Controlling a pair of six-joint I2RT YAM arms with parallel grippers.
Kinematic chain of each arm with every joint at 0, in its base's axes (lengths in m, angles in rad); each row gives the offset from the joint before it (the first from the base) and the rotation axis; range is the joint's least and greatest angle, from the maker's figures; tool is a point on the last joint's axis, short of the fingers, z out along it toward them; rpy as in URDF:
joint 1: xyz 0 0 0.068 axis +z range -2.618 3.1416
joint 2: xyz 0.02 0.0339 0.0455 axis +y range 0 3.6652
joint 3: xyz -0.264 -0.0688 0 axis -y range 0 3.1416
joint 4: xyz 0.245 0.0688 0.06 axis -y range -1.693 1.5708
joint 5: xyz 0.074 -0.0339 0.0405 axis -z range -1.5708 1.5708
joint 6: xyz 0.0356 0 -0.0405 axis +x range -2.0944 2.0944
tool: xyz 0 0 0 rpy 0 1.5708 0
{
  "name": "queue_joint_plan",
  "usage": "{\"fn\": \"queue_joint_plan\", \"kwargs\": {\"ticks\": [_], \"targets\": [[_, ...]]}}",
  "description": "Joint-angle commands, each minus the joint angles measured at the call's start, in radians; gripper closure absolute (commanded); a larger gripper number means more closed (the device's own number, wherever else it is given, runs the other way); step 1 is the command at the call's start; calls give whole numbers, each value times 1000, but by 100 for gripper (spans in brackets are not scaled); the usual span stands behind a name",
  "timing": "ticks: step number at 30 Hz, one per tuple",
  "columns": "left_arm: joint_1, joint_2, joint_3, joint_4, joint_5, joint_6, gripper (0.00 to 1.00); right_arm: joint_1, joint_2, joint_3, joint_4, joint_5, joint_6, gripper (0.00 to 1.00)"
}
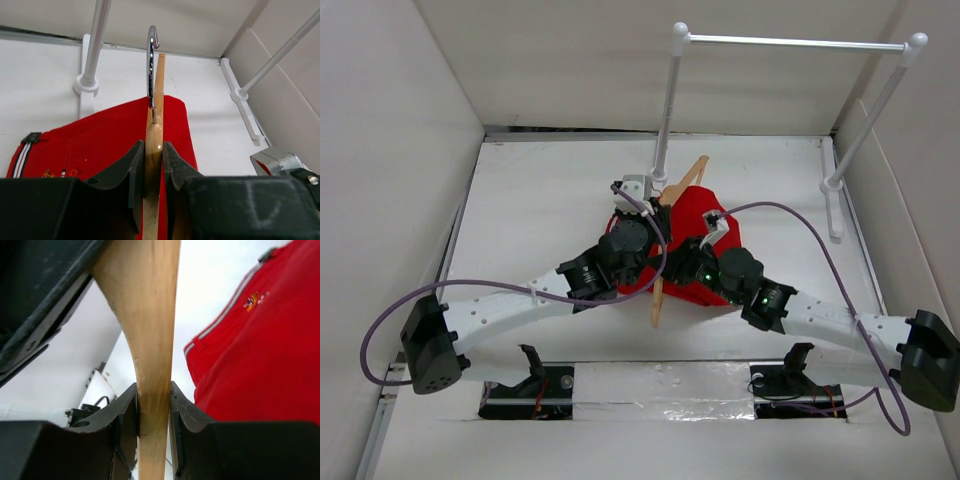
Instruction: Place the trousers on the hanger
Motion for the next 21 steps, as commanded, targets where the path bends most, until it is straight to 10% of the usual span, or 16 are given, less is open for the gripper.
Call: {"fn": "queue_joint_plan", "kwargs": {"ticks": [1, 15, 21], "targets": [[-5, 3, 133, 180, 23, 4, 100, 19, -44, 50, 95, -27, 1, 99], [-5, 34, 416, 103, 194, 114, 50, -282, -145, 76, 283, -370, 238, 100], [-5, -91, 337, 141, 135, 160, 47, -444, -167, 102, 312, -477, 288, 100]]}}
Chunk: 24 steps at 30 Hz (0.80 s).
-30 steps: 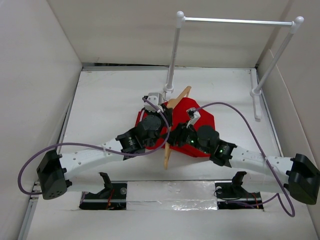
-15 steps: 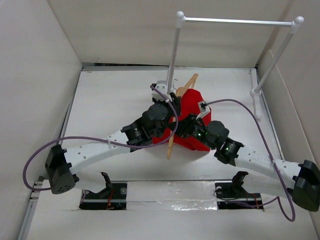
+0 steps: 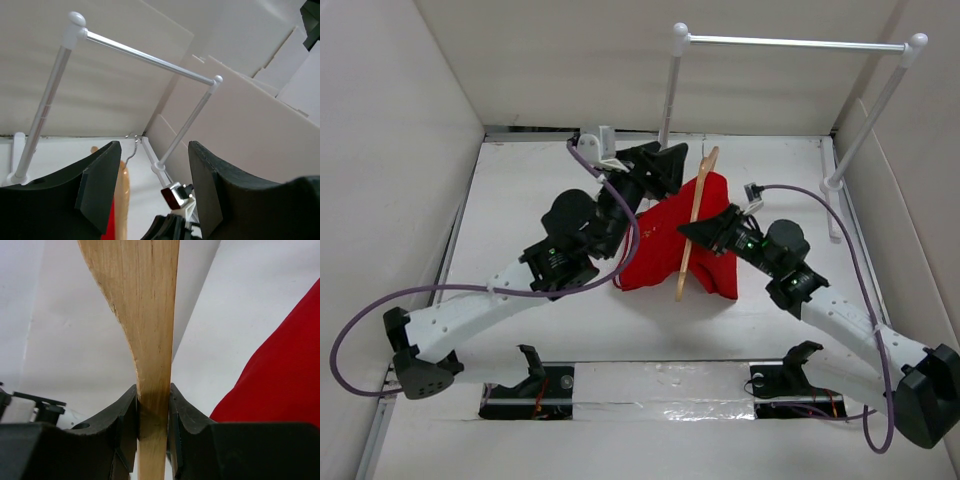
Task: Place the trousers on the hanger
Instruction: Place the trousers on the hanger, then place the hanger at the clothesline.
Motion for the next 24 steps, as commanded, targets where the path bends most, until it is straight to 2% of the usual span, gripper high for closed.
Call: {"fn": "queue_joint_plan", "kwargs": {"ticks": [1, 9, 13, 24], "targets": [[-4, -97, -50, 71, -28, 50, 47, -86, -61, 101, 262, -110, 33, 100], [8, -249, -303, 62, -68, -22, 49, -442, 21, 253, 281, -339, 92, 100], [8, -290, -427, 67, -79, -76, 50, -565, 94, 375, 251, -399, 100, 100], [8, -420, -712, 13, -85, -235, 50, -787, 360, 586, 340, -566, 190, 100]]}}
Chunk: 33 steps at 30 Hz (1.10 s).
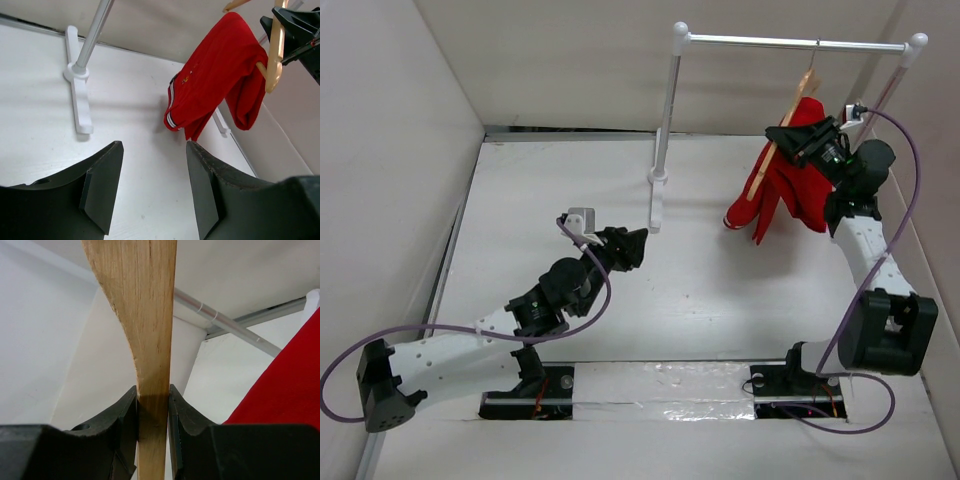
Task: Place the trousers on the hanger
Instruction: Place the hanger at the clothesline.
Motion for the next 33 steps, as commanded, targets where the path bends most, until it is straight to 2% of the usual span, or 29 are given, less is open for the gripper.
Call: {"fn": "queue_joint_plan", "kwargs": {"ticks": [1, 10, 26, 33], "targets": [[6, -67, -53, 26, -14, -69, 50, -46, 13, 127, 253, -93, 36, 100], [6, -115, -109, -12, -37, -114, 51, -119, 123, 245, 283, -144, 48, 100], [6, -93, -133, -15, -22, -140, 51, -175, 289, 228, 350, -127, 109, 100], [6, -67, -116, -32, -21, -149, 52, -175, 309, 191, 347, -116, 79, 100]]}}
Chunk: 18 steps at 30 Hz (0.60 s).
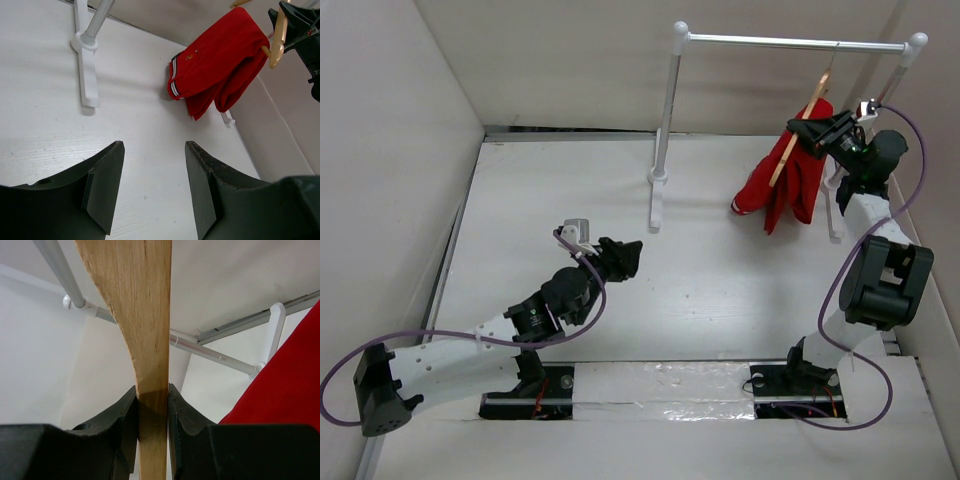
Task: Place the trousers on the hanger
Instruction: Place the hanger at the clothesline.
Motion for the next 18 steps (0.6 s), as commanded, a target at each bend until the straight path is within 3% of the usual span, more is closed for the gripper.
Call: {"fn": "queue_joint_plan", "kwargs": {"ticks": [1, 3, 4, 6, 7, 10, 14, 18], "targets": [[6, 12, 16, 1, -7, -12, 52, -5, -25, 23, 185, 12, -30, 92], [6, 14, 19, 4, -1, -11, 51, -16, -35, -6, 188, 17, -50, 69], [6, 10, 25, 1, -1, 2, 51, -16, -55, -17, 174, 26, -70, 48], [6, 6, 54, -42, -21, 5, 49, -16, -86, -45, 91, 53, -148, 40], [6, 3, 63, -59, -27, 5, 48, -16, -104, -52, 58, 64, -180, 0], [6, -13, 100, -108, -50, 26, 40, -16, -211, -81, -99, 133, -310, 0], [6, -34, 126, -160, -70, 20, 35, -16, -313, -173, -98, 188, -346, 0], [6, -63, 133, -175, -76, 23, 33, -16, -521, -296, -110, 260, -404, 0]]}}
